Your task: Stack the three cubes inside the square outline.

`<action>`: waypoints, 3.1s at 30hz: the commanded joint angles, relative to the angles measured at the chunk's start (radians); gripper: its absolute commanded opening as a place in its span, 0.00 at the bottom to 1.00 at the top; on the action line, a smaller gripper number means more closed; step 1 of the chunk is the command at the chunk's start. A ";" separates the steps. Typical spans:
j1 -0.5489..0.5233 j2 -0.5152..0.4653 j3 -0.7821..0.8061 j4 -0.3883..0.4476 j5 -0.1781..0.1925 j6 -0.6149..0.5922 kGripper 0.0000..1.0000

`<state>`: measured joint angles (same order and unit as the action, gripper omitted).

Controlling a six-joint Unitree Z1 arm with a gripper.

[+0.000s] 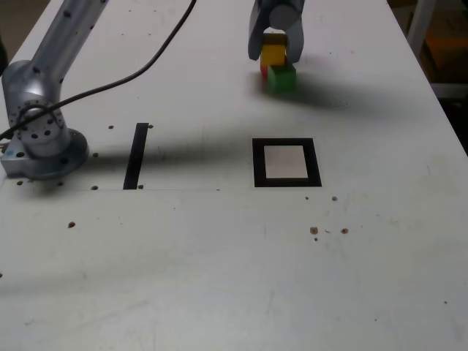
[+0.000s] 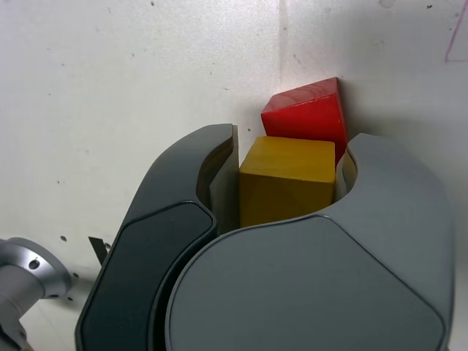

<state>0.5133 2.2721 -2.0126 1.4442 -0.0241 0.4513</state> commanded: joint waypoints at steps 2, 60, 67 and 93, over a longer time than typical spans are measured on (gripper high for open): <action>-0.020 -0.028 -0.029 0.023 0.007 0.001 0.25; 0.027 -0.153 0.051 0.105 0.066 -0.086 1.00; 0.110 -0.145 0.204 -0.032 -0.003 -0.086 0.99; 0.110 0.026 0.118 -0.141 -0.021 -0.128 0.86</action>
<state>0.6243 2.2944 -1.8884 1.3005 -0.0452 0.3254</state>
